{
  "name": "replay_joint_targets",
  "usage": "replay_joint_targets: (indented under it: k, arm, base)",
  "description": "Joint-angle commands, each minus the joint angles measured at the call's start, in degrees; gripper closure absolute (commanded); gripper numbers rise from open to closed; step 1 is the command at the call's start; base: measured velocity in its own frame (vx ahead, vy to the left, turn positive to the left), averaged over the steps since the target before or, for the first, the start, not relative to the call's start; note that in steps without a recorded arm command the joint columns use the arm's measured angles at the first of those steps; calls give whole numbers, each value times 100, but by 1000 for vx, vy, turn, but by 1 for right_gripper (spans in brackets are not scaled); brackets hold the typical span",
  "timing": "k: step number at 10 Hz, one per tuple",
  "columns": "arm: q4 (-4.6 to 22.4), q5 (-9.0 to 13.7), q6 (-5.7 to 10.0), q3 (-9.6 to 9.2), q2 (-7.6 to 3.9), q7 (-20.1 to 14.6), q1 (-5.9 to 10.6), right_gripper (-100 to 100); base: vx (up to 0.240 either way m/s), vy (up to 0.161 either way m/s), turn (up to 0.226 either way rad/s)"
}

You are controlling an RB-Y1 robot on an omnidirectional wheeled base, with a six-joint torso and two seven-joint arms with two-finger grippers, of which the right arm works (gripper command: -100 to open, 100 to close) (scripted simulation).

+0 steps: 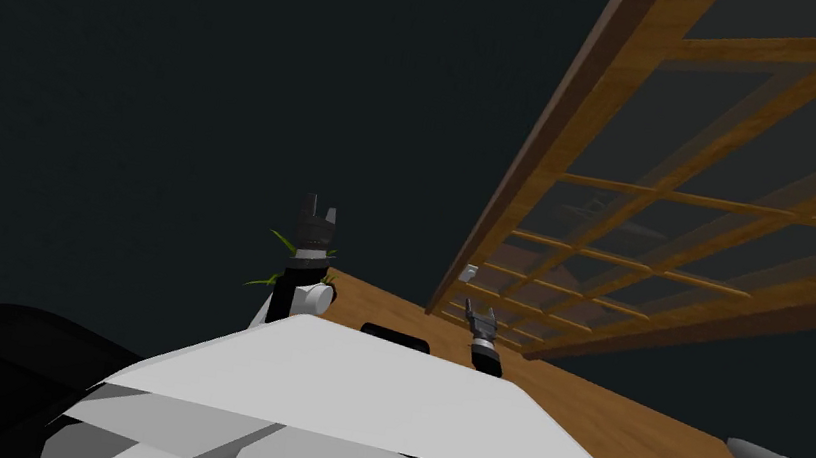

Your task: Pull the door open

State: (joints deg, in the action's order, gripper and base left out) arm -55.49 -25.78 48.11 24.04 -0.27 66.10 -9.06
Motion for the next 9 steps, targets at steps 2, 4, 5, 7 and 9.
replay_joint_targets:
  k: [2,4,5,7,9]
  arm:
    - [271,-74,87,83,67,212,87,-100]
    - [317,-79,104,95,73,229,101,-100]
    - [398,-33,153,161,-101,208,99,-100]
    - [474,24,198,234,-249,158,88,-100]
    - [560,89,249,318,-363,102,76,-100]
  base:
    - [89,-19,46]
    - [49,-13,28]
    - [111,43,103]
    - [173,48,102]
    - [200,14,94]
